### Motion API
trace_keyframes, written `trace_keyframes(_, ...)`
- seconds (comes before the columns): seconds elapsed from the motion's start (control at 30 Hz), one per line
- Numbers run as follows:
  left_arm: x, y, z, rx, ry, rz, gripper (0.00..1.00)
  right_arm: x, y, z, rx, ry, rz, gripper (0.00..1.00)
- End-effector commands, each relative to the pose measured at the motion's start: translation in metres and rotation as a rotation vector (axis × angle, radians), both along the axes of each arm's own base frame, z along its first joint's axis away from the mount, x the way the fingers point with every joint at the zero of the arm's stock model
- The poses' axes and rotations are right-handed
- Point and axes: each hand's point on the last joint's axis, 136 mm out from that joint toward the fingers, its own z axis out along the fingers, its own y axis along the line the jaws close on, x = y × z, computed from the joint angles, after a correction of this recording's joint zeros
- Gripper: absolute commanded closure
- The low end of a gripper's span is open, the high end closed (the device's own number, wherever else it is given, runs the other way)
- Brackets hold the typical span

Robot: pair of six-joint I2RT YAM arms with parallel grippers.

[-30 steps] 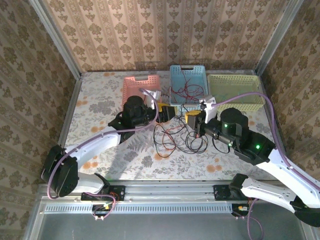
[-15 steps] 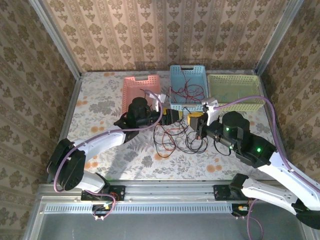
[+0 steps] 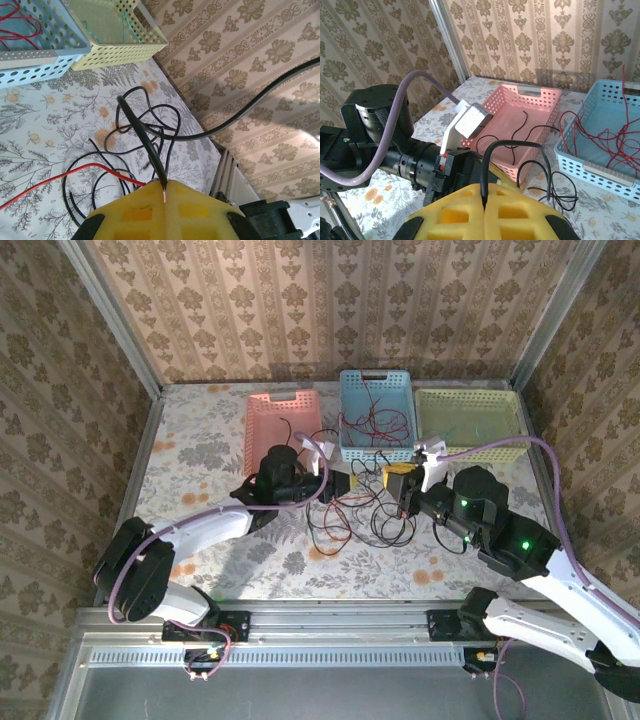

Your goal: Untangle the cables

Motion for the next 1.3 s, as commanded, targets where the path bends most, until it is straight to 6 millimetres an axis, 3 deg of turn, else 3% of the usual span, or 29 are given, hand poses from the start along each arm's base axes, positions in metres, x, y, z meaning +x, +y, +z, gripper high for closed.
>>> trace_keyframes(0.0,0.000,0.008,0.013,-0.019,-0.052,0.018,1.00,-0.001,-0.015,0.006,-0.017,-0.043,-0.056,1.00)
trace_keyframes(0.47,0.002,0.043,-0.001,0.054,-0.066,0.117,1.00,0.003,-0.072,0.017,-0.063,-0.119,-0.299,1.00)
trace_keyframes(0.63,0.006,0.066,-0.005,0.085,-0.069,0.190,1.00,0.007,-0.099,0.015,-0.078,-0.111,-0.433,1.00)
trace_keyframes(0.77,0.006,0.082,-0.001,0.086,-0.079,0.221,1.00,0.011,-0.110,0.003,-0.079,-0.074,-0.483,1.00)
trace_keyframes(0.87,0.003,0.089,0.007,0.081,-0.099,0.229,1.00,0.016,-0.096,-0.012,-0.089,-0.028,-0.407,0.97)
trace_keyframes(0.97,0.002,0.089,0.016,0.078,-0.112,0.220,1.00,0.020,-0.067,-0.032,-0.122,0.050,-0.274,0.61)
trace_keyframes(1.0,0.001,0.087,0.020,0.073,-0.115,0.210,1.00,0.021,-0.061,-0.038,-0.125,0.078,-0.253,0.57)
trace_keyframes(1.27,-0.004,0.083,0.032,0.044,-0.140,0.171,1.00,0.025,-0.015,-0.052,-0.036,0.127,-0.075,0.52)
